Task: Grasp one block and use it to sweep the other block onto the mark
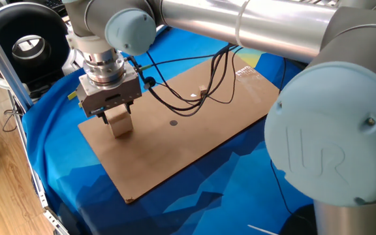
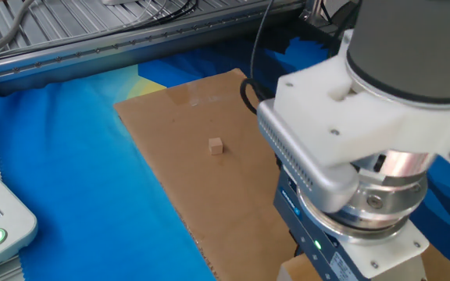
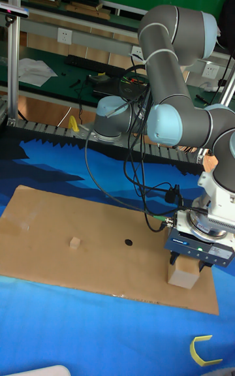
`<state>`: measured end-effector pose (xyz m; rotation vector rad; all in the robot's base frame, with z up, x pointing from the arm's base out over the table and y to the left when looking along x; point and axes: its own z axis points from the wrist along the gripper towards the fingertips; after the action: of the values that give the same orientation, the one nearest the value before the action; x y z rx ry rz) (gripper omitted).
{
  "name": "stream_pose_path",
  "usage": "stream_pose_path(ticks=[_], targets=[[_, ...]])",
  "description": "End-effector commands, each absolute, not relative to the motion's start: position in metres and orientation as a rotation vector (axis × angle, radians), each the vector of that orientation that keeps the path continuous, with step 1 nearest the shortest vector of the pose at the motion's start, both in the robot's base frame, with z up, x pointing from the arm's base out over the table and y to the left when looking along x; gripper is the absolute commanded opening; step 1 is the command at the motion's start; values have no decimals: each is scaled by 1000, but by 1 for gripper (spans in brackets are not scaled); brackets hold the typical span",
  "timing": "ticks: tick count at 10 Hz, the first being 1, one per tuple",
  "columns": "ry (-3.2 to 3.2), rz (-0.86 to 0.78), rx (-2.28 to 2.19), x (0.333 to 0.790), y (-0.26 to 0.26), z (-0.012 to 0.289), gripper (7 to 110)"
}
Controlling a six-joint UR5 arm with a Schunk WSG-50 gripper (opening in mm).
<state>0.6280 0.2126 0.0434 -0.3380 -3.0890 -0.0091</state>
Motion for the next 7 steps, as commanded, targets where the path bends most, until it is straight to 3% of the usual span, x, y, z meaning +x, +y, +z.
stream_pose_path(ticks=[1,3,5,7], targets=[[-3093,-98,-377,638,218,63,7],[-3089,-184,-430,648,207,79,7],[-3166,-83,-398,665,159,101,7],[-3155,-139,-317,658,123,126,7]])
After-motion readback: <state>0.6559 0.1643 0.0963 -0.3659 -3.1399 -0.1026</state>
